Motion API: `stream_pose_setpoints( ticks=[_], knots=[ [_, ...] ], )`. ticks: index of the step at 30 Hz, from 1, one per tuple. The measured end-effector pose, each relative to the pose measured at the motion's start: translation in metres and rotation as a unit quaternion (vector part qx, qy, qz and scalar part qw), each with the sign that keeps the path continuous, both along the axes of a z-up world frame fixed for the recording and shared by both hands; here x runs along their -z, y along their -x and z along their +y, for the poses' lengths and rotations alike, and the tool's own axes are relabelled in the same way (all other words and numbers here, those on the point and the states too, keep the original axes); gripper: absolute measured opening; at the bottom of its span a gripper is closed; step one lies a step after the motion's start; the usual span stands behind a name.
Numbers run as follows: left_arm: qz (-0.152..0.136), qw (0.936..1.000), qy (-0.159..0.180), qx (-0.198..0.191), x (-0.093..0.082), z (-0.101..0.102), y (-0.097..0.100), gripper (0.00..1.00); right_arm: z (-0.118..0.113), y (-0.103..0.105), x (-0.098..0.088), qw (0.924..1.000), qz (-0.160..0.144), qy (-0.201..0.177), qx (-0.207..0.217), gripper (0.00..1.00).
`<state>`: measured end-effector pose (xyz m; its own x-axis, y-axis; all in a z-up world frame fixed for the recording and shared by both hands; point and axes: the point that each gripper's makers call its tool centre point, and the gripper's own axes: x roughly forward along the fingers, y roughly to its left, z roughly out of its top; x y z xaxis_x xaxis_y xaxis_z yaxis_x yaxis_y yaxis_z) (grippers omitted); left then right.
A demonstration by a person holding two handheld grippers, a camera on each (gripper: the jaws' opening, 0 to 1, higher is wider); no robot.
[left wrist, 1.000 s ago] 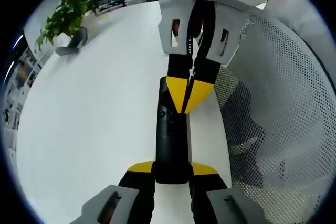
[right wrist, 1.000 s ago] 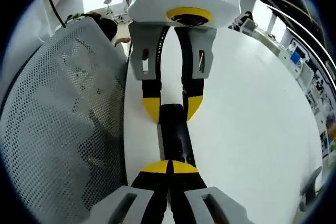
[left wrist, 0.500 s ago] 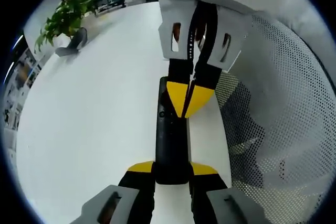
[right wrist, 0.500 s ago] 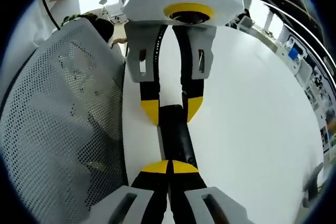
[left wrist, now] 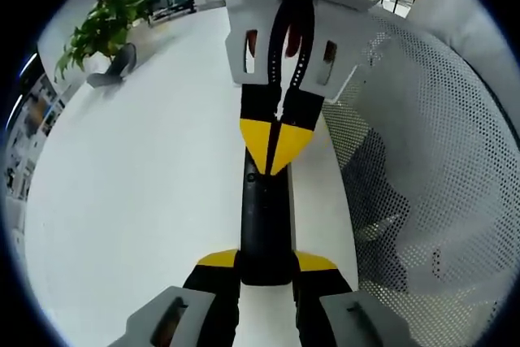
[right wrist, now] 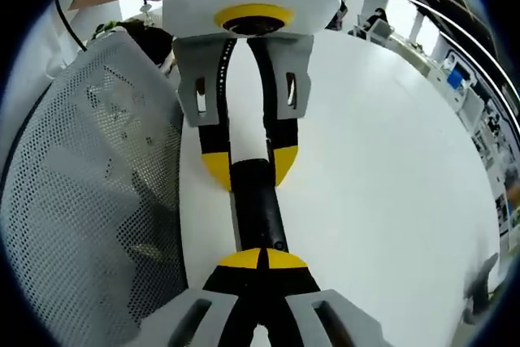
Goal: Press the specified remote control buttons in sequence, fully releasing each button before pressing the next.
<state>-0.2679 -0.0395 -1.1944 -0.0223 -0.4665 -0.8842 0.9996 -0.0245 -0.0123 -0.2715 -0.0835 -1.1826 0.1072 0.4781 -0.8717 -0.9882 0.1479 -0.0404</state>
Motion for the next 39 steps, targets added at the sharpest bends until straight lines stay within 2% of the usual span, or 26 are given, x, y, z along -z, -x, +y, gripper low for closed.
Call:
stream_pose_setpoints(
  ticks=[8, 12, 17, 23, 26, 34, 36, 39],
  knots=[
    [-0.001, 1.0000, -0.008, 0.005, 0.0006, -0.0004, -0.0001, 0.24, 0.0026, -0.0038, 0.0017, 0.9996, -0.016, 0.021, 0.006, 0.00],
    [-0.001, 0.9999, -0.009, 0.006, 0.0006, -0.0004, -0.0001, 0.24, 0.0020, -0.0058, 0.0013, 0.9996, -0.002, 0.017, 0.024, 0.00],
    [0.000, 1.0000, 0.000, 0.001, 0.0006, 0.0002, -0.0004, 0.24, 0.0019, -0.0071, 0.0012, 0.9984, 0.028, 0.005, 0.049, 0.00],
    [0.002, 0.9997, 0.022, -0.011, 0.0000, 0.0009, -0.0006, 0.24, 0.0022, -0.0066, 0.0015, 0.9961, 0.035, 0.006, 0.080, 0.00],
    [0.001, 0.9993, 0.033, -0.017, 0.0002, 0.0006, -0.0003, 0.24, 0.0022, -0.0071, 0.0013, 0.9940, 0.029, 0.002, 0.105, 0.00],
    [-0.002, 0.9965, 0.072, -0.043, -0.0002, -0.0002, -0.0010, 0.24, 0.0019, -0.0079, 0.0018, 0.9902, 0.001, 0.002, 0.140, 0.00],
    [-0.005, 0.9944, 0.089, -0.057, -0.0008, -0.0008, -0.0004, 0.24, 0.0019, -0.0079, 0.0013, 0.9865, -0.009, -0.005, 0.163, 0.00],
    [-0.007, 0.9907, 0.120, -0.064, -0.0019, -0.0006, 0.0001, 0.24, 0.0033, -0.0061, 0.0012, 0.9849, -0.022, 0.000, 0.172, 0.00]
  ],
)
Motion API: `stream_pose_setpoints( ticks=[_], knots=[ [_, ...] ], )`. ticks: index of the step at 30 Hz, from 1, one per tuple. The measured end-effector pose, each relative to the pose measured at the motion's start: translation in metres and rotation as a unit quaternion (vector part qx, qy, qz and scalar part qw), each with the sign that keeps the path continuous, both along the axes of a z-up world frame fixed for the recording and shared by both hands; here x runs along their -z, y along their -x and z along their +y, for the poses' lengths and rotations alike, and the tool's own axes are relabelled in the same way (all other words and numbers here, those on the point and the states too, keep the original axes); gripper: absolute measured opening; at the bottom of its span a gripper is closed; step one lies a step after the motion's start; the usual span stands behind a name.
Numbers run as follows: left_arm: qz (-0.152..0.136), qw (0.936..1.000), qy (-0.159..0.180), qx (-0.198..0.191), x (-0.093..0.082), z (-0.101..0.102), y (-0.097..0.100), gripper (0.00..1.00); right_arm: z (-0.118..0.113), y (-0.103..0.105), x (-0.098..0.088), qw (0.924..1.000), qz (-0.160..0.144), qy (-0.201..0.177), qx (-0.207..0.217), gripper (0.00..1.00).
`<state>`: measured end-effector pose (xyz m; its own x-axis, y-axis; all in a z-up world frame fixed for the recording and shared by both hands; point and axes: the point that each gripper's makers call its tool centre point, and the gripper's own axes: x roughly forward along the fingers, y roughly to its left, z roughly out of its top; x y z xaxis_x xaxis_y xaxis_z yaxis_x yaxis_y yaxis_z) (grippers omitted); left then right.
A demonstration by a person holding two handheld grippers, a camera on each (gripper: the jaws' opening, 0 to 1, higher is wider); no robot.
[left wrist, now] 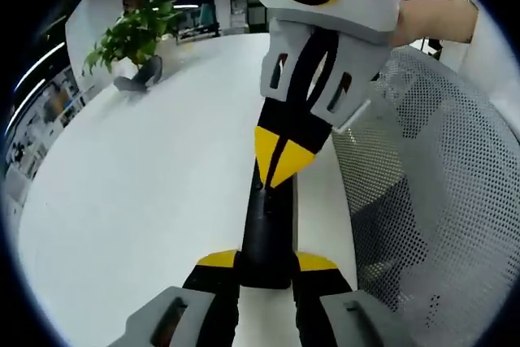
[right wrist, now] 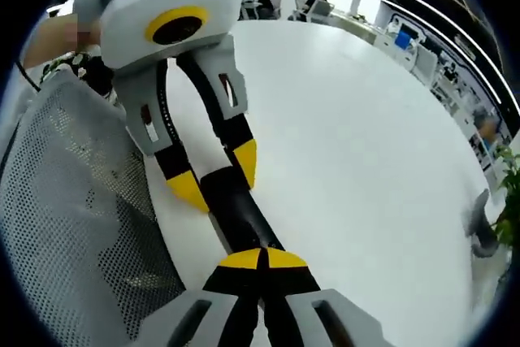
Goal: Press the specified remote control buttons in sequence, fully releasing each button before pressing the next.
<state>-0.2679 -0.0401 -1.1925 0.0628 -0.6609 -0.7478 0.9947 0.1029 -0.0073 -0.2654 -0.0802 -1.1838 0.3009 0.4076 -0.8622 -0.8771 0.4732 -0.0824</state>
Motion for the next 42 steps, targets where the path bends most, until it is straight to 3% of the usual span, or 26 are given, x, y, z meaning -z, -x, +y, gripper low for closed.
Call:
stream_pose_setpoints(
  ticks=[3, 10, 14, 16, 17, 18, 19, 33, 37, 40, 42],
  knots=[
    [-0.002, 0.9999, 0.015, 0.001, 0.000, 0.001, 0.000, 0.24, 0.000, -0.002, -0.001, 0.9998, 0.004, -0.007, 0.020, 0.00],
    [-0.009, 0.9991, 0.040, 0.004, -0.001, 0.000, 0.003, 0.24, 0.000, -0.002, -0.004, 0.9954, 0.064, -0.038, 0.060, 0.00],
    [-0.009, 0.9987, 0.051, 0.006, -0.002, -0.001, 0.003, 0.24, -0.001, -0.008, -0.004, 0.9958, 0.070, -0.021, 0.056, 0.00],
    [-0.008, 0.9985, 0.054, 0.008, -0.002, -0.001, 0.003, 0.24, -0.002, -0.012, -0.003, 0.9933, 0.085, -0.027, 0.073, 0.00],
    [-0.008, 0.9983, 0.057, 0.009, -0.002, -0.001, 0.003, 0.24, 0.000, -0.004, 0.001, 0.9911, 0.116, -0.022, 0.061, 0.00],
    [-0.009, 0.9980, 0.061, 0.009, -0.002, -0.001, 0.003, 0.24, 0.001, -0.009, 0.000, 0.9930, 0.100, -0.021, 0.060, 0.00],
    [-0.010, 0.9978, 0.065, 0.008, -0.002, 0.000, 0.004, 0.24, 0.001, -0.005, 0.000, 0.9933, 0.111, -0.010, 0.030, 0.00],
    [-0.010, 0.9964, 0.083, 0.009, -0.002, -0.002, 0.004, 0.24, 0.001, -0.013, 0.004, 0.9808, 0.182, 0.016, 0.067, 0.00],
    [-0.009, 0.9962, 0.087, 0.008, -0.002, -0.002, 0.003, 0.24, 0.000, -0.010, 0.004, 0.9825, 0.175, 0.012, 0.063, 0.00],
    [-0.009, 0.9960, 0.089, 0.008, -0.002, -0.002, 0.003, 0.24, 0.002, -0.009, 0.002, 0.9917, 0.126, 0.023, 0.000, 0.00],
    [-0.008, 0.9960, 0.089, 0.008, -0.002, -0.002, 0.003, 0.24, 0.005, -0.003, 0.001, 0.9927, 0.118, 0.020, -0.009, 0.00]
  ],
)
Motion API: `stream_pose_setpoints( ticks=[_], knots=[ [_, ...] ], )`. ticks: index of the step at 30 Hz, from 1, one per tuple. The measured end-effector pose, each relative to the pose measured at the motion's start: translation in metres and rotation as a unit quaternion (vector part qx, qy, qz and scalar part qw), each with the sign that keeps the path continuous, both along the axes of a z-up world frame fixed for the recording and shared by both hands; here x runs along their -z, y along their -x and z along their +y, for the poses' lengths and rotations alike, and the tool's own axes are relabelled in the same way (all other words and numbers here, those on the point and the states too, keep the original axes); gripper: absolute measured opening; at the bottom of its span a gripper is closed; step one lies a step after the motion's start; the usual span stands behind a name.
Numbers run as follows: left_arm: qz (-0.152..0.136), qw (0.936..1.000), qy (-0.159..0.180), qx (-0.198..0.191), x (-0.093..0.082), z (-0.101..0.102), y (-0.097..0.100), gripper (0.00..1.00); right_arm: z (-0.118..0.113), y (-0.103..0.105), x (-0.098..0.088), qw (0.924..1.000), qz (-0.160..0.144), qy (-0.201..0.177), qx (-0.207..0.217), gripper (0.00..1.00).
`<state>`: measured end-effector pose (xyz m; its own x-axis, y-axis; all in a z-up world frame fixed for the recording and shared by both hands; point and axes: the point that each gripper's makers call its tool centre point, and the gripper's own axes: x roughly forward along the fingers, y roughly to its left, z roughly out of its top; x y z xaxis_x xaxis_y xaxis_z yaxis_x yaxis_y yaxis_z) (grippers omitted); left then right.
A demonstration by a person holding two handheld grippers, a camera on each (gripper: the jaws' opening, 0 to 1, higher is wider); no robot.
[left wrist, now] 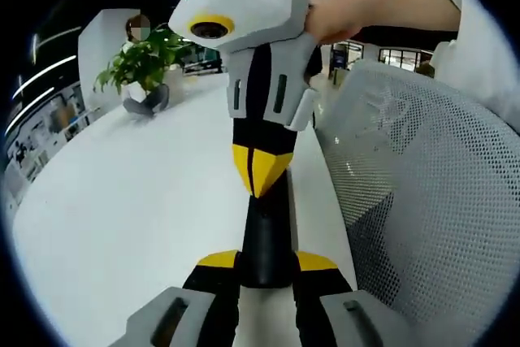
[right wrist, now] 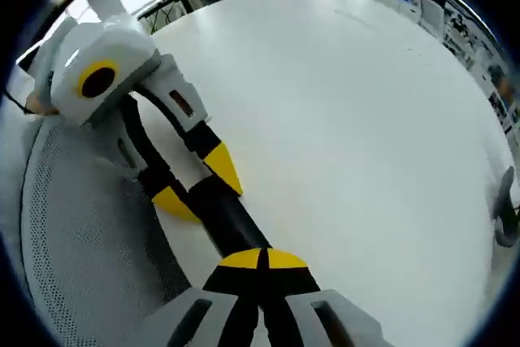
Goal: Press the specified remote control buttons in sequence, fully releasing each button before pressing the next.
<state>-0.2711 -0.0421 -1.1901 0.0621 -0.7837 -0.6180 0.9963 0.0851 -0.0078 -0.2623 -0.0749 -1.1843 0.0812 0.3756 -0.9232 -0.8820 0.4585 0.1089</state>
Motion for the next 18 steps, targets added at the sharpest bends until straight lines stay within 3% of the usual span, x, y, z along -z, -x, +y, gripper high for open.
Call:
stream_pose_setpoints(
  ticks=[3, 5, 10, 18],
  knots=[
    [0.000, 1.0000, -0.001, 0.001, 0.0000, 0.0004, -0.0001, 0.24, 0.0105, 0.0082, -0.0052, 0.9996, 0.005, -0.028, -0.001, 0.00],
    [0.000, 1.0000, -0.002, 0.002, 0.0001, 0.0004, 0.0000, 0.24, 0.0069, 0.0092, -0.0016, 0.9999, -0.008, -0.007, -0.012, 0.00],
    [-0.001, 1.0000, -0.004, 0.002, 0.0001, 0.0004, 0.0003, 0.24, 0.0087, 0.0079, -0.0009, 0.9993, -0.030, -0.002, -0.022, 0.00],
    [-0.003, 0.9997, -0.025, -0.002, -0.0001, -0.0004, 0.0007, 0.24, 0.0083, 0.0083, -0.0001, 0.9963, -0.083, -0.005, 0.019, 0.00]
  ],
)
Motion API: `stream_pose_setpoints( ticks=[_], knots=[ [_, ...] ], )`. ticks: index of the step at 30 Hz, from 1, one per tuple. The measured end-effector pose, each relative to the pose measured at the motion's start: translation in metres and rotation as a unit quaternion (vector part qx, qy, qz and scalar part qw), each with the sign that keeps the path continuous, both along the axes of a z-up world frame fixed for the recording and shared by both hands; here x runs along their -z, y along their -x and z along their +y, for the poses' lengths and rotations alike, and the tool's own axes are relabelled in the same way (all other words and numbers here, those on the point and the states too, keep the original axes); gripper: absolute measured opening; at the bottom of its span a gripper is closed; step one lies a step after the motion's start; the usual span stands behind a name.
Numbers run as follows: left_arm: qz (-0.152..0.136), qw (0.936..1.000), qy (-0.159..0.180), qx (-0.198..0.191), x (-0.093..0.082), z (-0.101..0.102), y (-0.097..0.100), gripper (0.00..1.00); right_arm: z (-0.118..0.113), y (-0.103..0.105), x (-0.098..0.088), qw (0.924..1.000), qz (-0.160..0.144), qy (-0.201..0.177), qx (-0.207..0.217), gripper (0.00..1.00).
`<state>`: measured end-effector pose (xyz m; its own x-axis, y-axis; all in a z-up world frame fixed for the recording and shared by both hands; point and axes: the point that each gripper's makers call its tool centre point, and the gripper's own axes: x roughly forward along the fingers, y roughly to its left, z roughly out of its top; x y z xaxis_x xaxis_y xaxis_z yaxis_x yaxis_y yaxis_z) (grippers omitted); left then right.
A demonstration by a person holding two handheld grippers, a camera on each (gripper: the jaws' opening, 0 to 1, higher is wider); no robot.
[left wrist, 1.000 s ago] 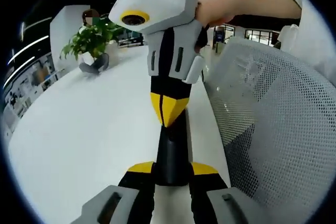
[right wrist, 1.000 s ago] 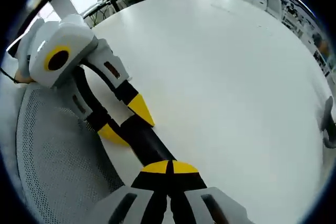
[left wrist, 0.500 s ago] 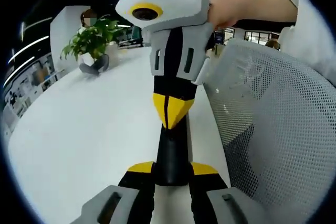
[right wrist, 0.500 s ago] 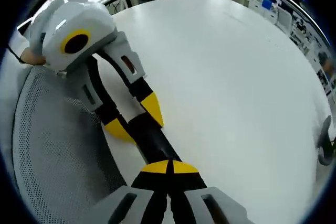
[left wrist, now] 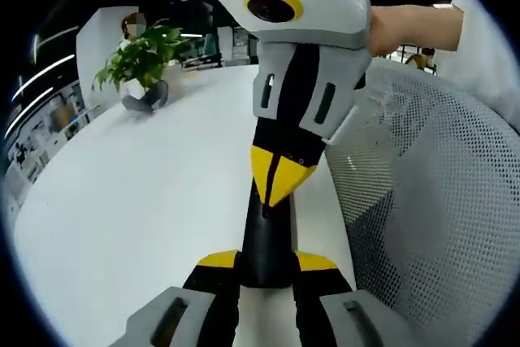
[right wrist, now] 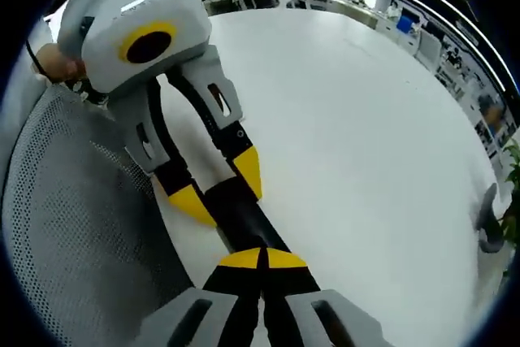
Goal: Press the specified remote control buttons in sequence, fully releasing each button before pressing the next.
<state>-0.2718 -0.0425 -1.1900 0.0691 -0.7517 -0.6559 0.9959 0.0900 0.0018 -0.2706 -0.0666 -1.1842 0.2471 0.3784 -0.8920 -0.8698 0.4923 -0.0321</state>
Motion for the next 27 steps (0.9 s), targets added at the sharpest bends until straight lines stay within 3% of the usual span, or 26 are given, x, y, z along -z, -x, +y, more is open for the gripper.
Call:
stream_pose_setpoints(
  ticks=[6, 10, 12, 13, 16, 21, 27],
  knots=[
    [0.001, 1.0000, -0.006, -0.006, 0.000, 0.001, 0.000, 0.24, 0.000, -0.002, -0.001, 0.9997, -0.008, -0.005, 0.021, 0.00],
    [0.004, 0.9999, -0.011, -0.005, 0.001, 0.001, 0.000, 0.24, 0.002, 0.000, -0.001, 0.9993, -0.036, -0.002, 0.013, 0.00],
    [0.004, 0.9999, -0.010, -0.007, 0.001, 0.001, 0.000, 0.24, 0.003, 0.000, -0.002, 0.9991, -0.039, -0.007, 0.015, 0.00],
    [0.005, 0.9999, -0.009, -0.009, 0.001, 0.001, 0.000, 0.24, 0.012, 0.005, -0.002, 0.9992, -0.022, -0.031, 0.013, 0.00],
    [0.004, 0.9999, -0.008, -0.010, 0.001, 0.001, 0.000, 0.24, 0.012, 0.004, -0.002, 0.9995, -0.031, -0.004, -0.006, 0.00],
    [0.005, 0.9999, -0.009, -0.011, 0.001, 0.002, 0.000, 0.24, 0.011, 0.000, -0.001, 0.9995, -0.019, -0.017, 0.018, 0.00],
    [0.003, 0.9997, -0.017, -0.016, 0.001, 0.001, 0.001, 0.24, 0.012, -0.001, 0.000, 0.9992, -0.031, 0.010, 0.023, 0.00]
  ],
)
